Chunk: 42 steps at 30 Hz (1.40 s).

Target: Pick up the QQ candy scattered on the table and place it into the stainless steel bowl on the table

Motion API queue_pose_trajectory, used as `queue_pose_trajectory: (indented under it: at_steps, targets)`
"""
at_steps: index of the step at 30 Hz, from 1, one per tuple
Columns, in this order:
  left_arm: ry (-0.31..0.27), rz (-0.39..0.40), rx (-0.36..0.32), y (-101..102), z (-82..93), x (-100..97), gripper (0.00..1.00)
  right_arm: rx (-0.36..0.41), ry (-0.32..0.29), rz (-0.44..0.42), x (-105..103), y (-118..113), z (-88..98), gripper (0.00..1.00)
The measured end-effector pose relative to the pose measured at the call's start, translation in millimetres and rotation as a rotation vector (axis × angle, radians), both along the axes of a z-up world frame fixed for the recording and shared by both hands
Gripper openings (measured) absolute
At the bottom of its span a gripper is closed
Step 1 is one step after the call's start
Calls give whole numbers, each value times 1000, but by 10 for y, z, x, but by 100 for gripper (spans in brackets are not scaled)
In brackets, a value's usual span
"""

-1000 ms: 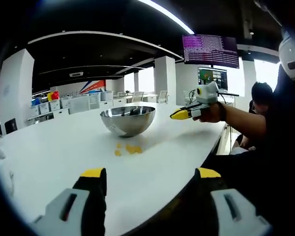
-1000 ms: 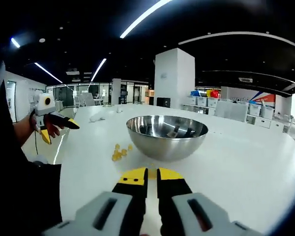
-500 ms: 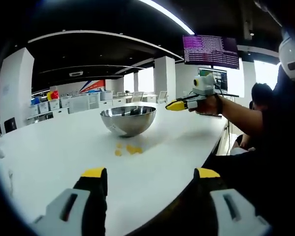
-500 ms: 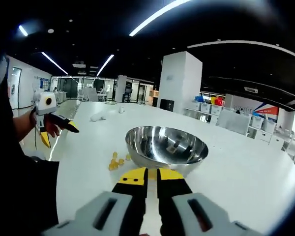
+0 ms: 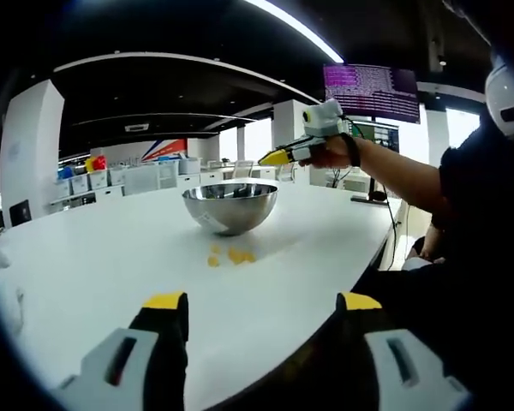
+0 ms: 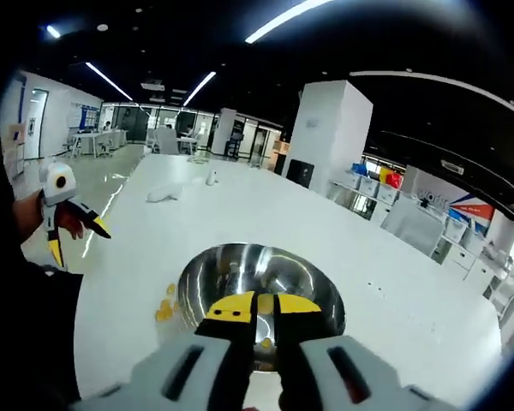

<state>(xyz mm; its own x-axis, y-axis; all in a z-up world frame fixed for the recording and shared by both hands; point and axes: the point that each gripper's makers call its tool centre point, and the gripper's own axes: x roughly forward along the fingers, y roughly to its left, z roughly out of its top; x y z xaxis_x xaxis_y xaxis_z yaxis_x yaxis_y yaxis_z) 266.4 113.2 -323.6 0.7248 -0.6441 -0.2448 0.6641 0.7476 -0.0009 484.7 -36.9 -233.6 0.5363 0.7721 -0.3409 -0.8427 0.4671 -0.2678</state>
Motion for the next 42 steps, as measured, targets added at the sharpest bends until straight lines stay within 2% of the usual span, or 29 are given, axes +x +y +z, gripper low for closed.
queue_pose_trajectory:
  at_steps: [6,14,18,30,34,42]
  targets:
    - [-2,12,-9,63,8,3,69,-154,7,48,217,169,-129,9]
    - [3,25,-20,151,-30,13,69,-263,65,100,249,358,-331,9]
    - [2,34,-26,216,-27,23,68,-326,64,120,308,399,-408,10]
    - [1,49,-35,305,-28,38,68,-344,61,109,382,437,-351,11]
    - [1,44,-34,281,-30,40,68,-340,59,99,402,418,-327,17]
    - [-2,39,-29,239,-2,48,68,-330,39,95,353,379,-243,17]
